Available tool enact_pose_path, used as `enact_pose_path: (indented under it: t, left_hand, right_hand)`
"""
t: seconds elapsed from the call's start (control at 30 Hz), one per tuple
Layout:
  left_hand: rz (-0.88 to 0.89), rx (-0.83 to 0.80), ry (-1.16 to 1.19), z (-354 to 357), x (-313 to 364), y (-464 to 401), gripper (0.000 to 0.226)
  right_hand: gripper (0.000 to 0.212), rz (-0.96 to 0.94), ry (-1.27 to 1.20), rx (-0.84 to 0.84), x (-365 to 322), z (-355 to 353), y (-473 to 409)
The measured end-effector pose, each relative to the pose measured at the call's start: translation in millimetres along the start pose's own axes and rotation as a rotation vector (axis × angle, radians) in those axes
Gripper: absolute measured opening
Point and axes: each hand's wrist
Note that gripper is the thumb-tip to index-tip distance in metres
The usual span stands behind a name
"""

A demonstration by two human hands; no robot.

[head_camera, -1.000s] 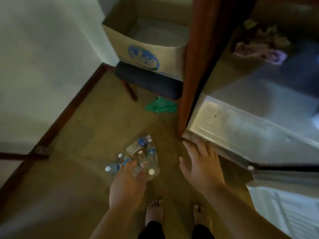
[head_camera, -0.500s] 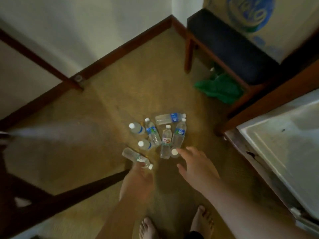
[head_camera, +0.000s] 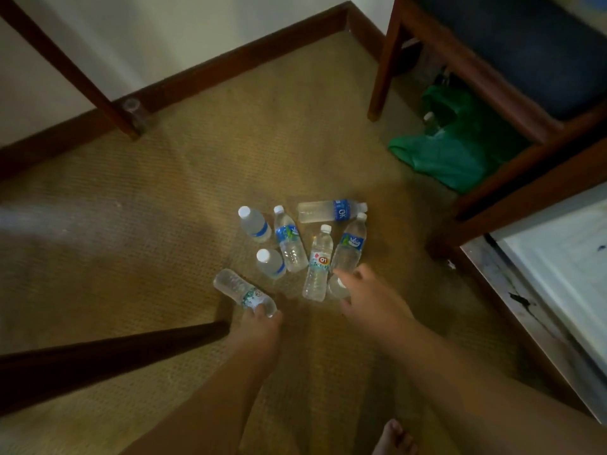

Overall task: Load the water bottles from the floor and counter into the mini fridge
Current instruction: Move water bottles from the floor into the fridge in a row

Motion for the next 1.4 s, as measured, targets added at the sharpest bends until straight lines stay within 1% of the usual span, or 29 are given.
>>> enact_pose_path:
  t: [0.13,0.27,0.43,0.57,0.63,0.73,0.83,0.9,0.97,1.03,1.1,1.13,1.23,1.4]
  left_hand:
    - [0.172,-0.003,-0.184,27.2,-7.7,-31.8,0.059]
    - [0.314,-0.070,-0.341,59.7,-12.2,-60.4,0.060]
    - [0.295,-0.059,-0.350,84.1,-16.1,-78.2,0.064]
    - [0.326,-0.076,-0.389,95.0,-13.8,-82.1,0.072]
    - [0.327,-0.073,-0.336,98.3,-10.3,-84.7,0.070]
    - [0.284,-0.066,-0.235,93.1,-3.2,-80.1,0.061]
    - [0.295,-0.038,-0.111,61.5,5.4,-62.6,0.052]
    - [0.294,-0.043,-0.022,24.4,14.7,-47.2,0.047]
    - [0.197,-0.025,0.165,-13.9,24.9,-33.2,0.039]
    - [0.033,0.041,0.393,-43.6,34.5,-16.5,0.033]
    - [-0.134,0.108,0.588,-71.8,47.9,3.3,0.035]
    - [-0.161,0.149,0.636,-86.0,56.7,13.6,0.036]
    - [-0.170,0.218,0.738,-130.5,92.0,43.6,0.032]
    - [-0.050,0.244,0.778,-202.2,149.9,66.7,0.032]
  right_hand:
    - [0.057,-0.011,0.019,0.019,3.4,23.3,-18.8]
    - [0.041,0.006,0.033,0.035,3.0,40.5,-26.3]
    - [0.042,0.057,0.041,0.058,-1.5,42.3,-32.3]
    - [0.033,0.115,-0.063,0.115,6.2,37.0,-28.1]
    - [0.028,0.108,-0.120,0.162,14.7,28.6,-21.4]
    - [0.020,0.095,-0.190,0.207,26.3,9.1,-9.2]
    - [0.017,0.102,-0.230,0.250,31.1,-13.2,6.0]
    - [0.017,0.121,-0.257,0.289,30.9,-31.7,19.9]
    - [0.020,0.152,-0.289,0.326,30.7,-53.0,36.6]
    - [0.021,0.188,-0.311,0.376,32.3,-75.8,56.6]
    - [0.022,0.219,-0.325,0.447,34.6,-97.4,78.2]
    - [0.024,0.234,-0.331,0.482,36.1,-108.3,89.7]
    - [0.030,0.262,-0.349,0.581,44.3,-143.4,123.6]
    - [0.037,0.285,-0.324,0.717,67.5,-193.8,167.4]
Point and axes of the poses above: each hand's wrist, its own y-axis away from the middle knuckle, its own z-axis out of the palm, x = y × z, and after that the axes turned 13 degrees about x, right-handed
